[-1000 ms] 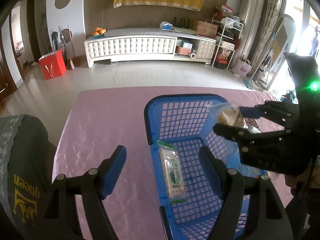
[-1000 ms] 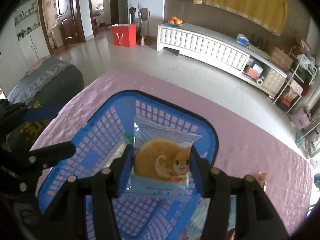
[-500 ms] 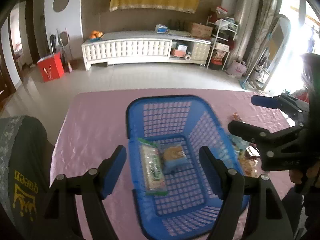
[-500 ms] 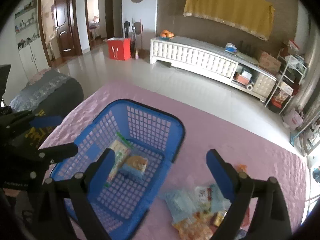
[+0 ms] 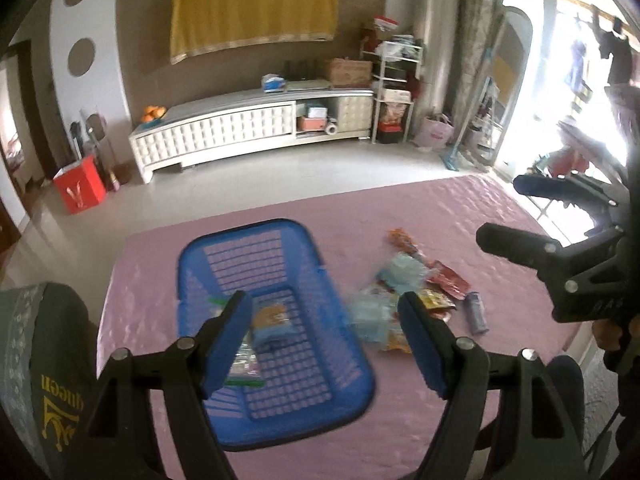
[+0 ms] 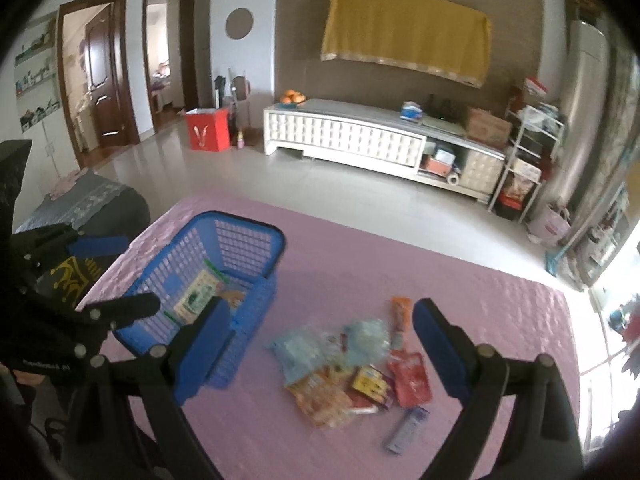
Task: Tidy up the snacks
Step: 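Move the right tool back to the pile and grasp the Doublemint gum pack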
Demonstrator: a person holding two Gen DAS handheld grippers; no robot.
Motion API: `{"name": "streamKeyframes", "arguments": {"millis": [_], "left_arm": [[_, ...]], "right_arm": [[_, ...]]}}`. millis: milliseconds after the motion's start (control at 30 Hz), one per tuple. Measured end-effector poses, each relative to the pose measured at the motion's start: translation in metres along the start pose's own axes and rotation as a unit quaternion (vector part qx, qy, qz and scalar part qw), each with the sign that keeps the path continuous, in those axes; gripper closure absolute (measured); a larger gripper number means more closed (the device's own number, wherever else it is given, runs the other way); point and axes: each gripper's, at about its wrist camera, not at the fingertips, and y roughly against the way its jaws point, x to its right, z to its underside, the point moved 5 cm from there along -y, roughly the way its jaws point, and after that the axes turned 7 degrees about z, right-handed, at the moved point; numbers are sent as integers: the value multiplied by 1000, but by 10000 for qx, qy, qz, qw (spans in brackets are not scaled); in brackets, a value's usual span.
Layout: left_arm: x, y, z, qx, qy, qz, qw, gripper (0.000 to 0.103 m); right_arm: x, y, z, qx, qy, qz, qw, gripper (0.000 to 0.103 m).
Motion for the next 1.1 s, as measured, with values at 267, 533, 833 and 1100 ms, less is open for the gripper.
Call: {"name": "streamKeyframes", "arguments": {"millis": [267,533,833,1100], "left_arm": [[67,-27,-2,-233,-441,157,9986,20],[111,-82,11,-649,-599,198,9959,20],[124,-146,46,-1248,-465,183,9909,20],[116,-181,74,-1601,-365,240,9861,20]], "right_arm": [[53,-1,35,-211,-233,200,9993,8],[95,-44,80,-890,-525,182,9945,8],[107,-111,149,-1736,-882,41,9808,8],[102,-159,187,-2289,-828,106,9699,23]]}}
